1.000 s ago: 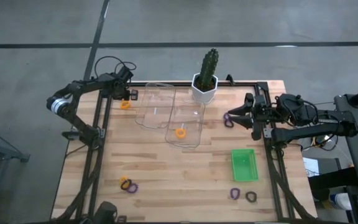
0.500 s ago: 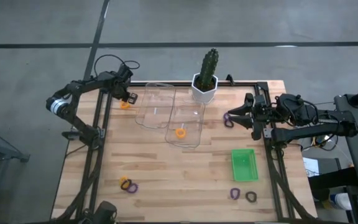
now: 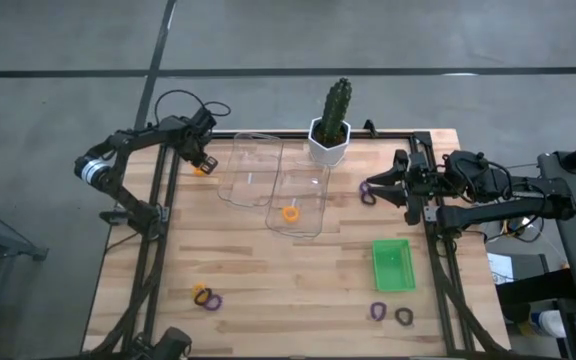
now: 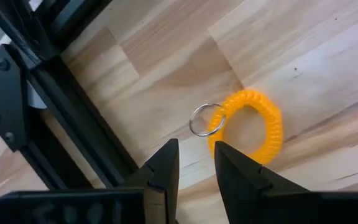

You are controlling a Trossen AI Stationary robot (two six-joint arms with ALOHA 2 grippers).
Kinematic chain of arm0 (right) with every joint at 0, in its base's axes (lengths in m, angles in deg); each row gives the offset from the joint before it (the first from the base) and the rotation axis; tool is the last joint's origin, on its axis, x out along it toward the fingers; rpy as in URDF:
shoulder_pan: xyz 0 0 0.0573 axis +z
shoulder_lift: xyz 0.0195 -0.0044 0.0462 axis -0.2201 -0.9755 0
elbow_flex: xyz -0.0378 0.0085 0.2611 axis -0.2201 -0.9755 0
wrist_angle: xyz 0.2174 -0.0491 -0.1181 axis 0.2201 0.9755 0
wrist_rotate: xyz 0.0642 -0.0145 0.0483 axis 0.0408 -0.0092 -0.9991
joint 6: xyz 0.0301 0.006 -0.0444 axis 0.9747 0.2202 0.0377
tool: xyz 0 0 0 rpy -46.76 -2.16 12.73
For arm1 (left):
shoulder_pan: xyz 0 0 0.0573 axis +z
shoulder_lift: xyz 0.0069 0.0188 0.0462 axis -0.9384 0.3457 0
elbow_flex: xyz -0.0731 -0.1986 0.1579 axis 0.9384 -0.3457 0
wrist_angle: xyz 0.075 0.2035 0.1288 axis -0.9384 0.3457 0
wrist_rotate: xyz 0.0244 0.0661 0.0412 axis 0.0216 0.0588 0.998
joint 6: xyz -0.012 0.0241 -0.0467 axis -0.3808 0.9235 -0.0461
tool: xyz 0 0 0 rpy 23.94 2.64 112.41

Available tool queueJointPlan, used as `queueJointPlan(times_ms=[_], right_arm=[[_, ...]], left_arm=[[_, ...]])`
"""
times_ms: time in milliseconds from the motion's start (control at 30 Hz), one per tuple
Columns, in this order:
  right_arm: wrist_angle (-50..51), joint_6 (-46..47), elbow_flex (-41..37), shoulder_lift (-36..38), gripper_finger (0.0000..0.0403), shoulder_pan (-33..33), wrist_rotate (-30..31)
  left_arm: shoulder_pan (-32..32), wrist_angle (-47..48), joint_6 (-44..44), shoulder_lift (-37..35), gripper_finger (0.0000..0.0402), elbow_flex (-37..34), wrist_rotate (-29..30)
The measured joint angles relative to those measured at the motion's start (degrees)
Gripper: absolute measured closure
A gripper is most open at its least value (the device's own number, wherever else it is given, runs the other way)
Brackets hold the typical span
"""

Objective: Sort spring keychains
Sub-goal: Put the top yellow spring keychain into the right transparent bin

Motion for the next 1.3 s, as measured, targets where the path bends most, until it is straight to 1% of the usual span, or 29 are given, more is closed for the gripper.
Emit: queueJointPlan(times_ms=[400,533,700,833,1300], right_arm=[[0.00,0.48,0.00,0.00,0.0275,0.00,0.06],[0.00,0.48,0.00,0.00,0.0275,0.01,0.17],[-0.02,0.68,0.00,0.00,0.0275,0.02,0.15],[-0.02,0.83,0.01,0.00,0.0275,0.02,0.15],[-0.02,0.87,0.02,0.00,0.0275,0.01,0.00]], left_arm=[[-1.20,-0.67,-1.41,0.99,0.0306,-0.74,0.19],[-2.25,-2.84,-1.45,1.07,0.0306,-1.49,0.37],[-2.75,-4.91,-1.14,1.07,0.0306,-1.73,2.71],[-2.75,-5.42,-0.94,1.08,0.0306,-1.73,2.89],[-3.18,-4.31,-0.03,1.07,0.0306,-2.07,2.53]])
